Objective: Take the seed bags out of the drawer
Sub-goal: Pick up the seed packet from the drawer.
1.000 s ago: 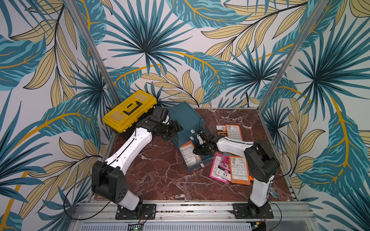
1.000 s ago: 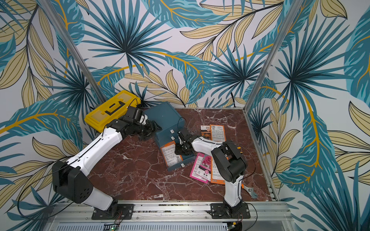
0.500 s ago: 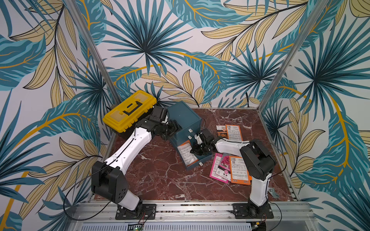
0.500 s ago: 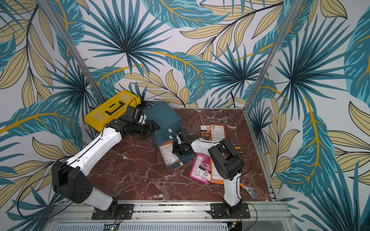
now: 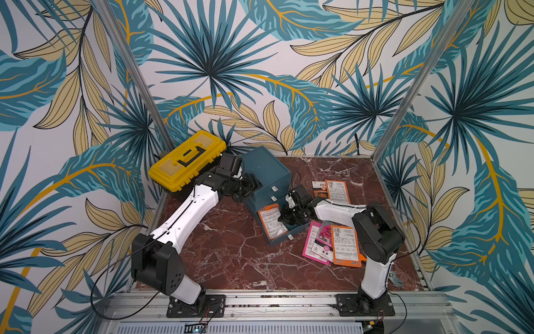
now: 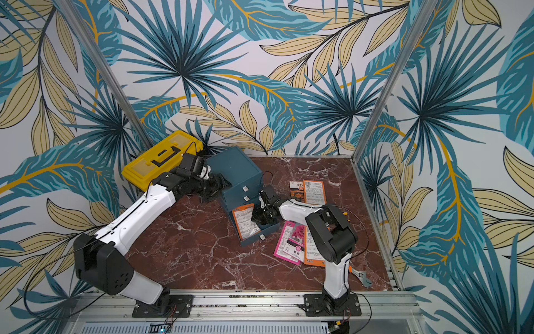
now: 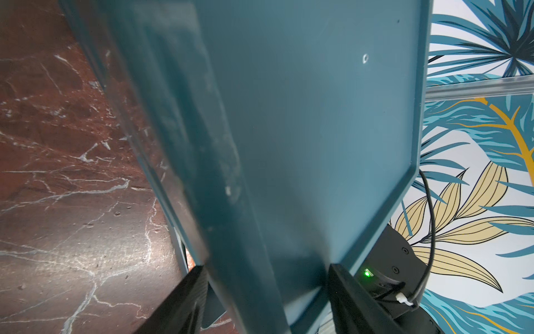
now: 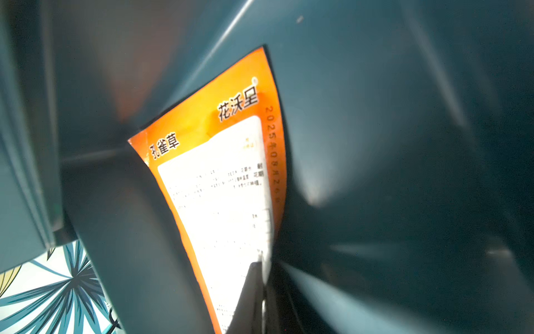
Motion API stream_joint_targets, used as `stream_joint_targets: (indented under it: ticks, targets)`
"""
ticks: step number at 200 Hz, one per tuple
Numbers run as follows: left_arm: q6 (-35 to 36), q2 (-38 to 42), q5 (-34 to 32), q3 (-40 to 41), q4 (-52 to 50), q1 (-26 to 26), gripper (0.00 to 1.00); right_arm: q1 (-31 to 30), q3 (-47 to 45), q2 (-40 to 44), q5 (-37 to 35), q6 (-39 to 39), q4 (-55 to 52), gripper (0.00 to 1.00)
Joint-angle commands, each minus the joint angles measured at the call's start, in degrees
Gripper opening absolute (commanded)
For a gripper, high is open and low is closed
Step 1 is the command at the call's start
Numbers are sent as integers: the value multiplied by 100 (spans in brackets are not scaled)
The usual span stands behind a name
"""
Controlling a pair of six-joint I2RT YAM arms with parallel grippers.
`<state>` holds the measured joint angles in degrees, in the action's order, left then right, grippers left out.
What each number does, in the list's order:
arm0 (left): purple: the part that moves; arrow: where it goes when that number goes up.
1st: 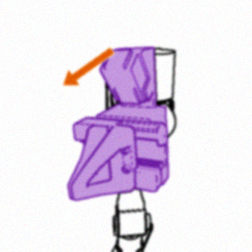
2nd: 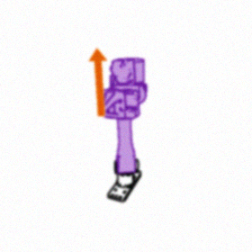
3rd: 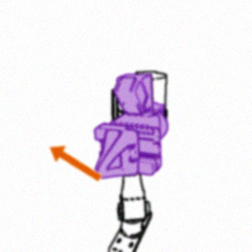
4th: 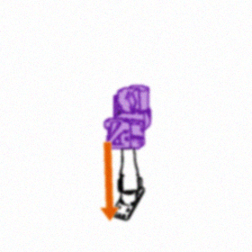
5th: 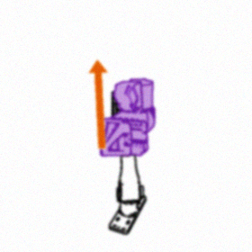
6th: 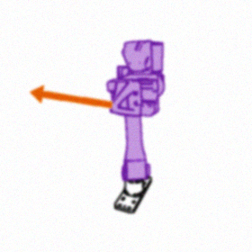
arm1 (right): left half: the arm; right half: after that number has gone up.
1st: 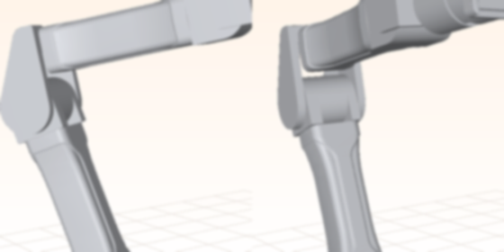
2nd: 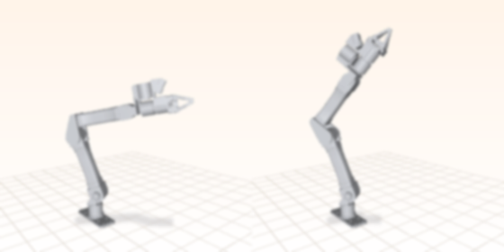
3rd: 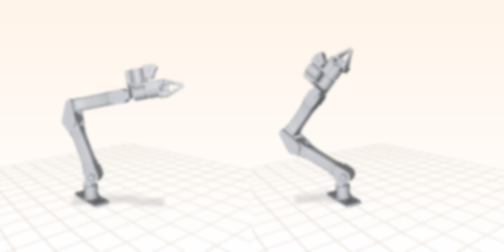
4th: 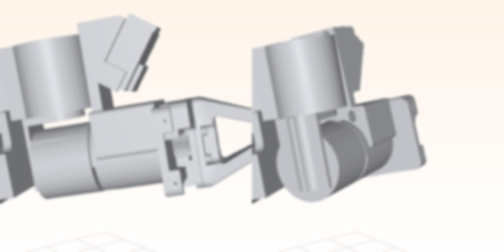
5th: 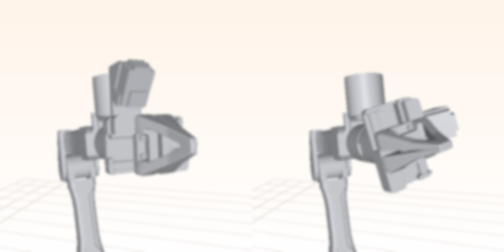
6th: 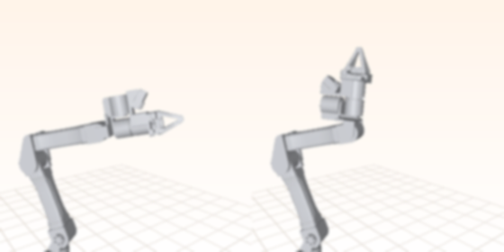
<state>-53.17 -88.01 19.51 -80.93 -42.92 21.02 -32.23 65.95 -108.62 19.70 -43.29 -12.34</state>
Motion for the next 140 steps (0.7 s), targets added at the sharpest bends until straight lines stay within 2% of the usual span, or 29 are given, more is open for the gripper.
stream_joint_targets:
  ticks: [1,66,140]
  targets:
    - [52,177,119,129,-46,61,70,7,135,289,-227,22,-518,0]
    - [61,270,112,235,32,61,70,181,530,464,-537,-57,-1158,0]
    - [43,270,157,250,143,61,70,356,730,865,-275,-84,-1678,0]
